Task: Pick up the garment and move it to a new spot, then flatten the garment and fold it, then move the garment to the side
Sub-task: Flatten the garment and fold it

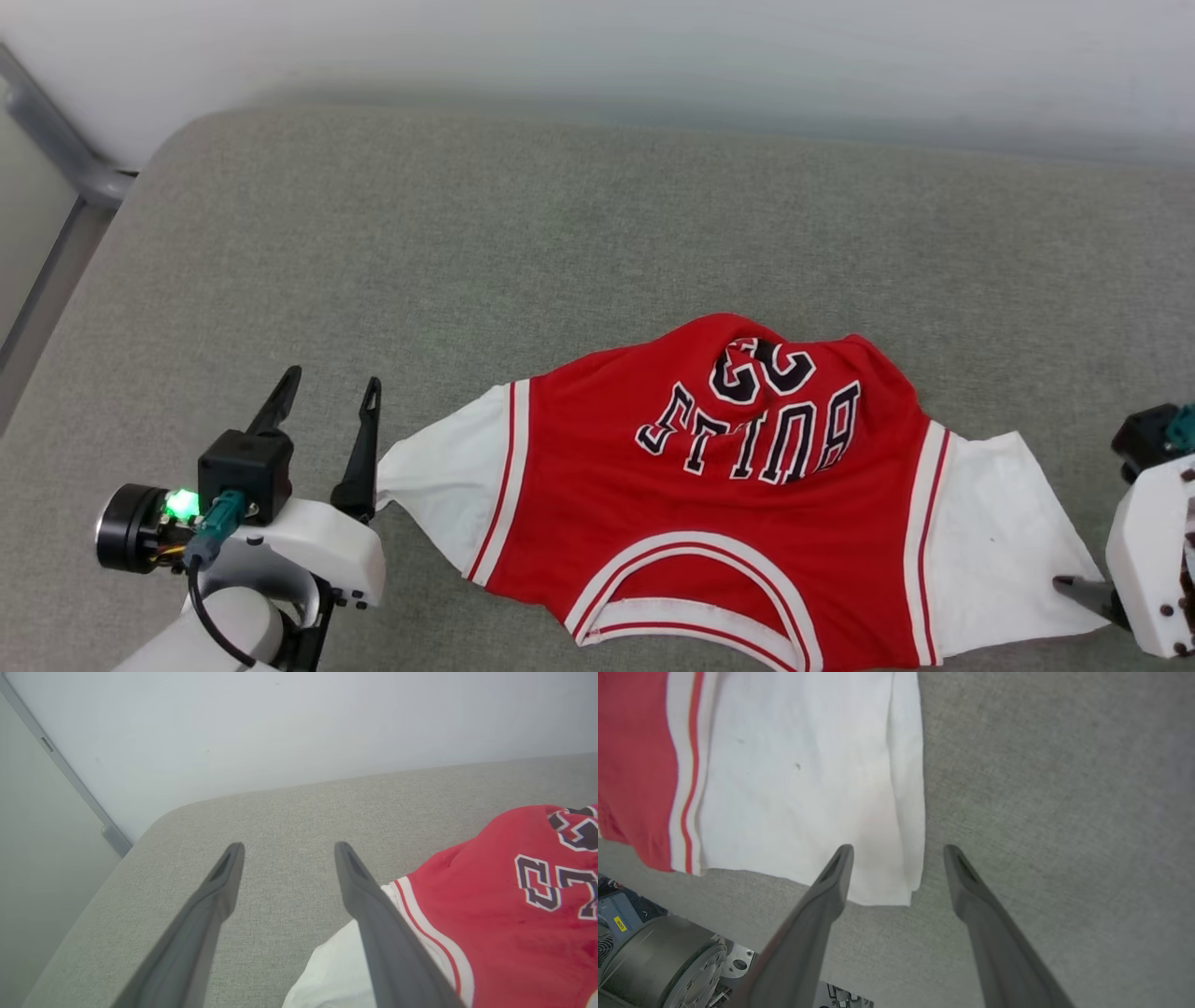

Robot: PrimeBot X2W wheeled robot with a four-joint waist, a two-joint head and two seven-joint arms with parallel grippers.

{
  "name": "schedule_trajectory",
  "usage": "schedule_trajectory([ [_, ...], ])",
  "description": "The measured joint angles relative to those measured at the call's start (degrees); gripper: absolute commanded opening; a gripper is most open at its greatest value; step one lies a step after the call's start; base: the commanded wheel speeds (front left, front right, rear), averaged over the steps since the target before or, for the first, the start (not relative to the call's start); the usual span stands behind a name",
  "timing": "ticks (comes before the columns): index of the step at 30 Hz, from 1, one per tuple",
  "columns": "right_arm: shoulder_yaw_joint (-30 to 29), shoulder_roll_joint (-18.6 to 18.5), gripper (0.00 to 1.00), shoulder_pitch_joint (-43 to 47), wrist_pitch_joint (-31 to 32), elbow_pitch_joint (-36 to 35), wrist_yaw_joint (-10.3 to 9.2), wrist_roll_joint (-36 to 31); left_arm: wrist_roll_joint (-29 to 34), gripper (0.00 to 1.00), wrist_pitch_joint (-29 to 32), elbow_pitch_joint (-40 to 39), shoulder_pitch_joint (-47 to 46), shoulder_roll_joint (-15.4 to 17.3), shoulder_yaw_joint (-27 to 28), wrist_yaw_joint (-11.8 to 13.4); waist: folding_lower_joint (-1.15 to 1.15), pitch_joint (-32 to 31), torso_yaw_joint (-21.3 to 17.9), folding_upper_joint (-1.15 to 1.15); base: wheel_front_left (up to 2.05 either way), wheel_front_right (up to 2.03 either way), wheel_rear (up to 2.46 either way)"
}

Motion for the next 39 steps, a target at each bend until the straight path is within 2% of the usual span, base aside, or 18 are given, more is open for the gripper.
schedule_trajectory([
  [5, 1.78, 1.29, 1.00, 0.99, -1.68, 3.66, -0.02, -0.22, 3.67, 1.00, 0.00, -0.08, 2.78, -2.85, 3.78, -1.44, 0.00, 1.69, 1.00, 0.00, 0.00, 0.00, 0.00],
  [10, 3.48, 1.05, 1.00, 1.59, -3.98, 4.54, -0.19, 0.25, 5.67, 1.00, -0.07, 2.22, 3.91, -4.65, 8.06, -4.46, 0.00, 2.62, 1.14, 0.00, 0.00, 0.00, 0.00],
  [11, 3.71, 1.05, 0.94, 1.58, -4.93, 4.75, -0.19, 0.35, 6.04, 1.00, -0.08, 2.75, 4.05, -4.91, 8.83, -5.17, 0.00, 2.70, 0.98, -0.01, 0.00, 0.00, 0.00],
  [12, 3.88, 1.07, 0.28, 1.50, -5.89, 5.03, -0.18, 0.34, 6.34, 1.00, -0.08, 3.10, 4.06, -5.05, 9.48, -5.67, 0.00, 2.71, 0.77, 0.00, 0.00, 0.00, 0.00],
  [13, 4.16, 1.04, 0.00, 1.38, -6.95, 5.22, -0.14, 0.29, 6.71, 1.00, -0.08, 3.47, 4.06, -5.05, 10.01, -6.14, 0.00, 2.65, 0.53, 0.00, 0.00, 0.00, 0.00],
  [18, 3.67, 0.85, 0.00, 0.34, -12.23, 5.35, 0.04, 0.71, 7.56, 1.00, -0.08, 5.19, 3.11, -4.52, 11.56, -9.66, 0.00, 1.46, -0.38, 0.00, 0.00, 0.00, 0.00],
  [21, 1.94, -0.78, 0.00, -0.15, -14.00, 5.01, 0.03, 1.01, 7.53, 1.00, 0.44, 6.64, 0.80, -2.81, 11.56, -12.33, 0.00, 0.42, -0.88, 0.00, 0.00, 0.00, 0.00],
  [27, -1.79, -3.57, 0.00, 0.15, -15.37, 4.37, 0.03, 2.19, 6.89, 1.00, 7.01, 8.05, -4.99, -0.76, 9.61, -18.05, 0.00, -0.98, -1.81, 0.00, 0.00, 0.00, 0.00],
  [31, -3.34, -4.07, 0.00, 1.45, -15.78, 3.59, 0.02, 2.45, 5.43, 1.00, 15.49, 7.75, -8.57, 0.57, 7.15, -22.90, 0.00, -1.15, -2.28, 0.00, 0.00, 0.00, 0.00],
  [37, -4.48, -3.21, 0.00, 2.50, -15.64, 2.32, 0.02, 1.81, 0.38, 1.00, 34.14, 6.78, -13.17, 2.88, 2.76, -29.98, 0.00, -0.78, -2.93, 0.00, 0.00, 0.00, 0.00],
  [39, -4.63, -2.56, 0.00, 2.54, -15.26, 1.91, 0.02, 1.38, -1.98, 1.00, 40.17, 6.32, -14.34, 3.10, 1.46, -31.60, 0.00, -0.66, -3.11, 0.00, 0.00, 0.00, 0.00],
])
